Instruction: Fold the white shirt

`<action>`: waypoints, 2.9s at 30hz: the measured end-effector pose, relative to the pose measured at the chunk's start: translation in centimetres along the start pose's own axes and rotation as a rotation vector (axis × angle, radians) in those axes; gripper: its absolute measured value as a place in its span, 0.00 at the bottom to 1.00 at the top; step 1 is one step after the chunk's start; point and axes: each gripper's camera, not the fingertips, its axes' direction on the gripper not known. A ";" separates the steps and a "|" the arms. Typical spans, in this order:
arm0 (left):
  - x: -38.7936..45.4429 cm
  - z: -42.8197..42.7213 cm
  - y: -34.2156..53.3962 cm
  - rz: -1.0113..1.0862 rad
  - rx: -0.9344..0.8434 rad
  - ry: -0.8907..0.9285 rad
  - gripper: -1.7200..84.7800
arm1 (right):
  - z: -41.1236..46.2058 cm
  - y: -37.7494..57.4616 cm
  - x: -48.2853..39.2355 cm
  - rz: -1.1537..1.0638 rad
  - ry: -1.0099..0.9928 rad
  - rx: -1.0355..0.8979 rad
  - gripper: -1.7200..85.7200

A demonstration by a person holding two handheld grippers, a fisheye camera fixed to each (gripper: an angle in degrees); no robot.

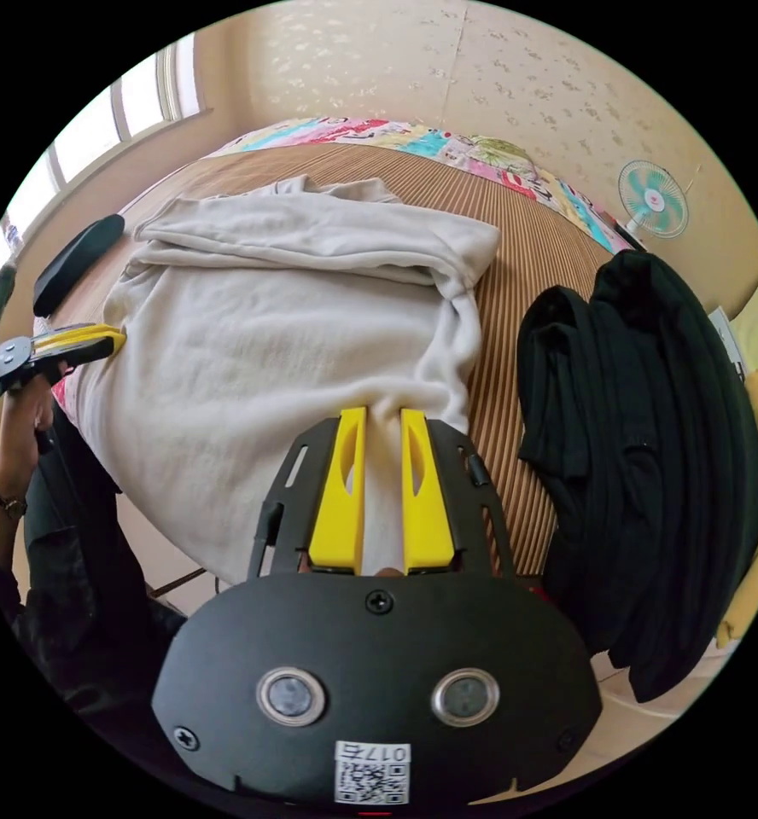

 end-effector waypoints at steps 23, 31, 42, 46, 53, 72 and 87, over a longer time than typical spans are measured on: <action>0.1 4.8 -12.6 0.034 0.164 0.231 0.12 | 2.9 -14.8 5.0 0.144 -0.072 0.032 0.07; -4.9 -5.3 5.9 -0.156 0.257 0.336 0.16 | -0.1 -15.9 8.0 0.207 -0.192 0.042 0.08; -5.4 -5.2 11.9 -0.189 0.118 0.476 0.16 | -6.8 -18.9 9.5 0.204 -0.210 0.007 0.09; -4.2 -5.3 8.5 -0.115 0.024 0.583 0.10 | -13.6 -18.4 13.1 0.121 -0.529 -0.067 0.09; -5.0 -9.6 8.2 0.027 0.035 0.672 0.07 | -25.7 -8.2 19.3 0.146 -0.604 -0.115 0.12; -6.9 -17.4 9.4 -0.023 -0.081 0.654 0.06 | -33.1 -1.8 22.6 0.486 -0.679 -0.216 0.08; -19.7 -38.7 11.6 -0.130 0.517 1.004 0.04 | -56.7 -3.6 30.0 0.318 -1.273 0.303 0.05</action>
